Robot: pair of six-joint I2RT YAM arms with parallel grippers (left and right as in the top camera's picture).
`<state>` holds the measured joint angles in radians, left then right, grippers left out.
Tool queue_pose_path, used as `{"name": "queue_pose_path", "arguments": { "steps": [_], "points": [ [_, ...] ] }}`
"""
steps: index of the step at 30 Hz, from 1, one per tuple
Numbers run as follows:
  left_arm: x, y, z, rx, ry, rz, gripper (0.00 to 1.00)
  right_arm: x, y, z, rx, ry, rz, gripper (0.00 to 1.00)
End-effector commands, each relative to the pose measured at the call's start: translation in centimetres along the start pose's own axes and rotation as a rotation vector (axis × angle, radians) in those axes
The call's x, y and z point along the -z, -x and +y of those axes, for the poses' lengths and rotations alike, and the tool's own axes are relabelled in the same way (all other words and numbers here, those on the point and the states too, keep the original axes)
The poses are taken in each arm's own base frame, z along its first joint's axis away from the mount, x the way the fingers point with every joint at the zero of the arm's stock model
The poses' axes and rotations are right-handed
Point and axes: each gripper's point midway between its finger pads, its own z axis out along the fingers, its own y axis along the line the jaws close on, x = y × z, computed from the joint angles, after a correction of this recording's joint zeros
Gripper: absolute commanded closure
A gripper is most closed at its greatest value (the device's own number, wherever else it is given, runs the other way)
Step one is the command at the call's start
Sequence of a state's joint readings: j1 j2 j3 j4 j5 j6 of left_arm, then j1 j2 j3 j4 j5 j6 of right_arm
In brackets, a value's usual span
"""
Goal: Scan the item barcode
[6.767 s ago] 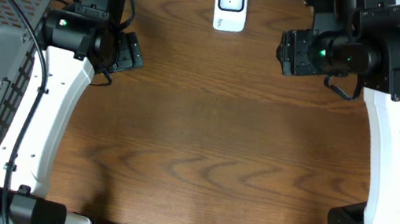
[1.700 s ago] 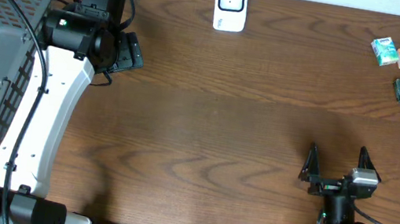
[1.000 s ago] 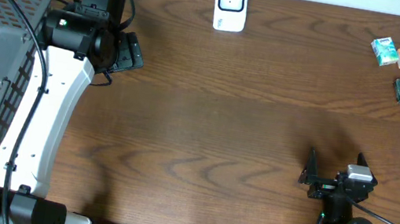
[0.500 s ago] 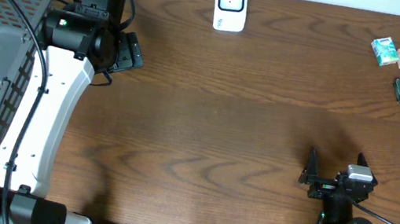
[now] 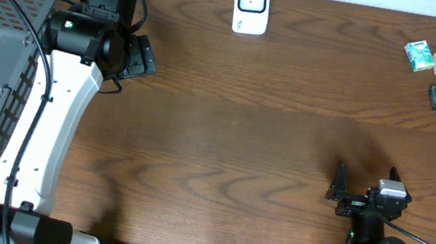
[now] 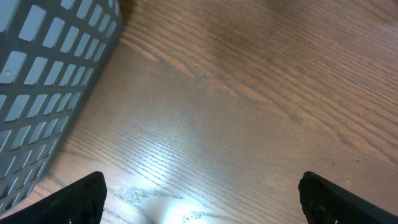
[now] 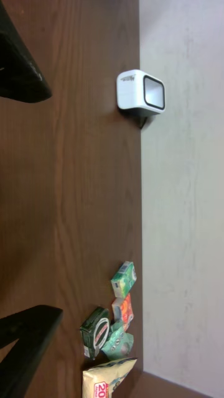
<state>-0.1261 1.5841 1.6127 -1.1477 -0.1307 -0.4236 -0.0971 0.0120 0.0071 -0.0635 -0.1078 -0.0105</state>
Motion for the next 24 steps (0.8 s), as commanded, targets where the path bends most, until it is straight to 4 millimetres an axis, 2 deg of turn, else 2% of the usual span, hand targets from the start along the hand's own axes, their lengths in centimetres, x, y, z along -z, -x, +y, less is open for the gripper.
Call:
{"name": "queue_pose_path", "arguments": {
  "steps": [1,17,21,24],
  "points": [
    [0.08,0.22,0.13,0.014,0.008,-0.006,0.02,0.04,-0.05,-0.38,-0.014,-0.019,0.000,0.01],
    [0.08,0.22,0.13,0.014,0.008,-0.006,0.02,0.04,-0.05,-0.39,-0.014,-0.019,0.000,0.01],
    [0.10,0.48,0.64,0.013,0.037,-0.021,0.02,0.04,-0.05,-0.38,-0.014,-0.019,0.000,0.01],
    [0.10,-0.45,1.13,0.005,0.057,0.017,0.02,0.04,-0.05,-0.38,-0.014,-0.019,0.000,0.01]
  ]
}}
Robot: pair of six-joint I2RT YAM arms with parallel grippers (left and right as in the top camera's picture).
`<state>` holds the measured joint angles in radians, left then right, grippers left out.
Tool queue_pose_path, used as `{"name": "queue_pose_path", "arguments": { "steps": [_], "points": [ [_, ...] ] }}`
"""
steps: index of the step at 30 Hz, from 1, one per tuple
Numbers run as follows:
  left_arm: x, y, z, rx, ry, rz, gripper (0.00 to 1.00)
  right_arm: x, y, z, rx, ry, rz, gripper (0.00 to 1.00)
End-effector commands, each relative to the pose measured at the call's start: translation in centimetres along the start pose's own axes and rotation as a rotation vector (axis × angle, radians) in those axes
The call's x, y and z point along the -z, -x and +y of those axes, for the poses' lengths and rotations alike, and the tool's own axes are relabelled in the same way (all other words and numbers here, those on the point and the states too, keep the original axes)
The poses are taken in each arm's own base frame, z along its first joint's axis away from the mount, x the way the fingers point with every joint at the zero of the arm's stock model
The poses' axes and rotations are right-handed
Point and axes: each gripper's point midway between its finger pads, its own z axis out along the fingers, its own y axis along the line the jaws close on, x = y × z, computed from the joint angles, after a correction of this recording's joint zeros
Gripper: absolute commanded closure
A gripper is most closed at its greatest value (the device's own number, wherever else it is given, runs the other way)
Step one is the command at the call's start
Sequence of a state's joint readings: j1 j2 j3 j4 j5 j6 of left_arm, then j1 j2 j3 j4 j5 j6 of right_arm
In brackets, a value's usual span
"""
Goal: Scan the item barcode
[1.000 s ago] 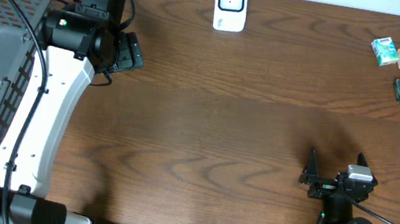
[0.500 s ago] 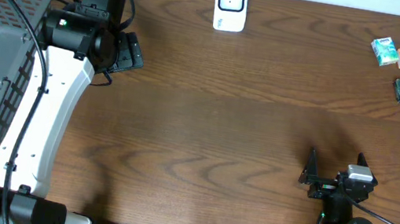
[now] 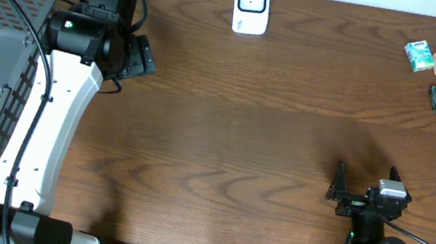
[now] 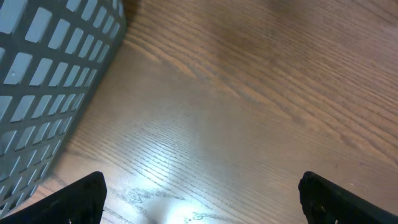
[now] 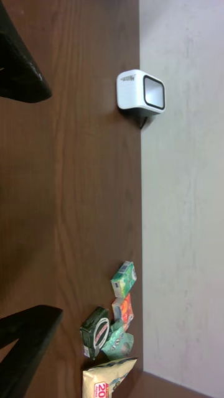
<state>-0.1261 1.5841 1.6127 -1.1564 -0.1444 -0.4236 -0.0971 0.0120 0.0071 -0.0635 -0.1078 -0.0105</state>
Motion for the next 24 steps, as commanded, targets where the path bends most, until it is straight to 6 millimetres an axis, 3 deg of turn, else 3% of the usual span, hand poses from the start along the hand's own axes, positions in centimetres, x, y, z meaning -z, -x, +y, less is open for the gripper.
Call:
{"name": "queue_pose_path", "arguments": {
  "steps": [1,12,16,24],
  "points": [
    [0.1,-0.9,1.1,0.001,0.050,0.039,0.02,0.0,-0.1,-0.4,-0.014,-0.019,0.000,0.01],
    [-2.0,-4.3,1.8,0.088,0.079,0.132,0.02,0.0,-0.1,-0.4,-0.014,-0.019,0.000,0.01],
    [-3.1,-5.2,1.6,0.118,0.033,0.098,0.02,0.0,-0.1,-0.4,-0.014,-0.019,0.000,0.01],
    [-3.4,-7.4,2.3,0.148,-0.080,-0.037,0.02,0.0,-0.1,-0.4,-0.014,-0.019,0.000,0.01]
  ]
}}
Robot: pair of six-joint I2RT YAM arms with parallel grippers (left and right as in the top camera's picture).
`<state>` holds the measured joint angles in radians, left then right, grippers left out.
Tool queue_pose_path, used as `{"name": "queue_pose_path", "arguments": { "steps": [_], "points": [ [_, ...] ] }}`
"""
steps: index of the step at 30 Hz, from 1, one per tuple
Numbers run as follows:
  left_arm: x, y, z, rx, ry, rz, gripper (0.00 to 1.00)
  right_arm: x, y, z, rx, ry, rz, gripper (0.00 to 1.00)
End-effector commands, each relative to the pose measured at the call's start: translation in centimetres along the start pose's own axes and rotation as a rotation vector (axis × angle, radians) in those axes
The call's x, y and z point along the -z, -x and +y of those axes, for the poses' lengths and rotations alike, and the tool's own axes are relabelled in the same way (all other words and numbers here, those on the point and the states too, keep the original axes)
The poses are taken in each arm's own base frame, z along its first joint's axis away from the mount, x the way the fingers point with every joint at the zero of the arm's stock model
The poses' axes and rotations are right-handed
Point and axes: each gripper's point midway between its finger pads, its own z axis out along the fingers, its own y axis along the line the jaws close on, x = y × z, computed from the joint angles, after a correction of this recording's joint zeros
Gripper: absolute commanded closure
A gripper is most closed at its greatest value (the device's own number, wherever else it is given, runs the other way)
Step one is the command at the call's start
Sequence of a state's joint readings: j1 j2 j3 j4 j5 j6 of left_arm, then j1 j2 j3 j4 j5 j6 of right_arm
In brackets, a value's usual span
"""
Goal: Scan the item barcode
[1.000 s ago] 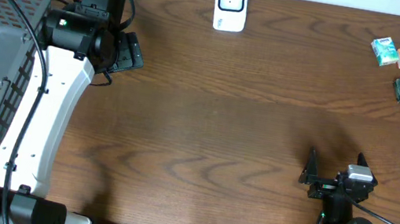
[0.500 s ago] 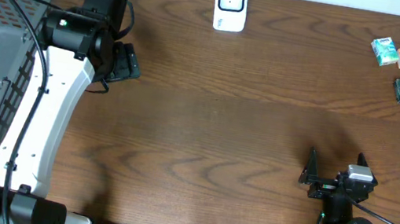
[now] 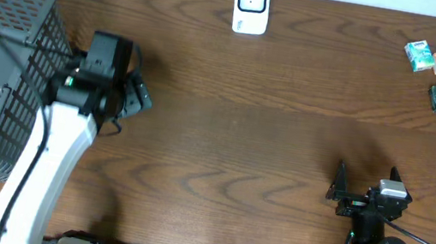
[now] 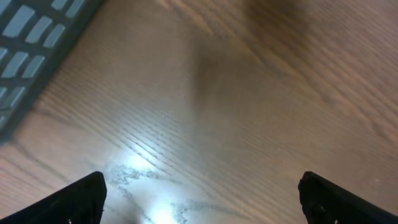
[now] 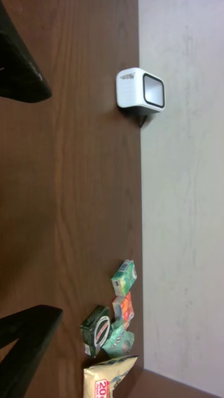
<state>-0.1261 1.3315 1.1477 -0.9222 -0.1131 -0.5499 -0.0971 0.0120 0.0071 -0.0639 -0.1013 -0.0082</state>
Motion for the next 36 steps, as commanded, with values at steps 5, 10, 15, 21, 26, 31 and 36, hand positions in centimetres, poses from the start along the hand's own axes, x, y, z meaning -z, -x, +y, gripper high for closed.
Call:
{"name": "queue_pose_path", "arguments": {
  "steps": [5,10,15,21,26,31,36],
  "points": [
    [1.0,-1.1,-1.8,-0.101,-0.272,-0.194,0.02,0.0,0.0,-0.3,-0.012,-0.013,0.000,0.01],
    [2.4,-1.2,-1.9,-0.121,-0.408,-0.394,0.02,0.0,0.0,-0.3,-0.012,-0.013,0.000,0.01],
    [3.3,-2.8,-0.4,-0.146,-0.474,-0.562,0.02,0.0,0.0,-0.3,-0.012,-0.013,0.000,0.01],
    [3.4,-3.4,3.0,-0.067,-0.494,-0.717,0.02,0.0,0.0,-0.3,-0.012,-0.013,0.000,0.01],
    [3.0,-3.8,3.9,-0.048,-0.506,-0.768,0.02,0.0,0.0,-0.3,-0.012,-0.013,0.000,0.01],
    [3.2,-3.6,3.3,-0.126,-0.525,-0.856,0.02,0.0,0.0,-0.3,-0.012,-0.013,0.000,0.01],
    [4.3,-3.8,2.8,-0.254,-0.539,-0.989,0.02,0.0,0.0,-0.3,-0.012,-0.013,0.000,0.01]
  ]
}}
